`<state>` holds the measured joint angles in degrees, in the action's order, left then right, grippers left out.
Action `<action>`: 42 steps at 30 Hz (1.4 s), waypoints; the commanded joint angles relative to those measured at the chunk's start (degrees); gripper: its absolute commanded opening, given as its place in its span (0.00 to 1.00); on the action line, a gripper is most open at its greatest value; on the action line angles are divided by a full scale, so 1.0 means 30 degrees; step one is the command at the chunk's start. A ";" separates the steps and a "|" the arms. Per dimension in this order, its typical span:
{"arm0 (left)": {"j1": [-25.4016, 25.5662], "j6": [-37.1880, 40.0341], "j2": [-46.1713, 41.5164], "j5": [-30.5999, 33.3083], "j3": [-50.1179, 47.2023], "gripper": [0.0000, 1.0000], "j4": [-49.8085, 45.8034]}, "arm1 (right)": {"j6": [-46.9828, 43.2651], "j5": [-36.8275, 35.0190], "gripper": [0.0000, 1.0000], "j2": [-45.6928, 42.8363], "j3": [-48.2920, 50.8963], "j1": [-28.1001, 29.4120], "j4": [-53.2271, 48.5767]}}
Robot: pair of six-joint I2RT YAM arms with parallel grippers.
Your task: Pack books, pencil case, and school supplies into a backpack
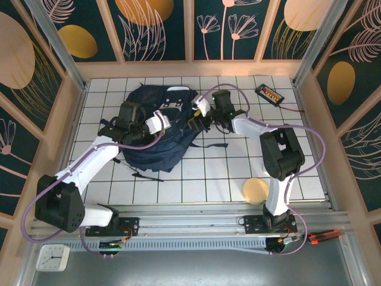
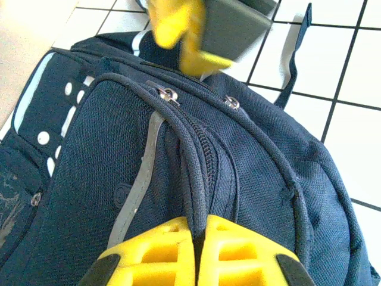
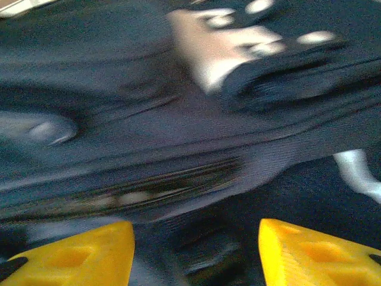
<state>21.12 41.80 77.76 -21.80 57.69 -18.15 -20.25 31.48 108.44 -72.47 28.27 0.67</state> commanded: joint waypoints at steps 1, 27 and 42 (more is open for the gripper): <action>0.0203 -0.0163 -0.0379 -0.1024 0.0649 0.00 0.0857 | -0.0006 0.2131 0.59 -0.0724 0.0604 0.0493 0.0807; 0.0209 -0.0118 -0.0068 -0.1097 0.0545 0.00 0.1041 | 0.3058 0.2777 0.63 -0.1750 0.3991 0.2017 0.4421; 0.0224 -0.0151 -0.0244 -0.0987 0.0370 0.00 0.1004 | 0.3231 0.2526 0.43 -0.0281 0.1664 0.2005 0.3783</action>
<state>21.23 41.76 77.78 -21.80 57.69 -18.02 -11.55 38.92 106.34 -65.08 33.85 10.98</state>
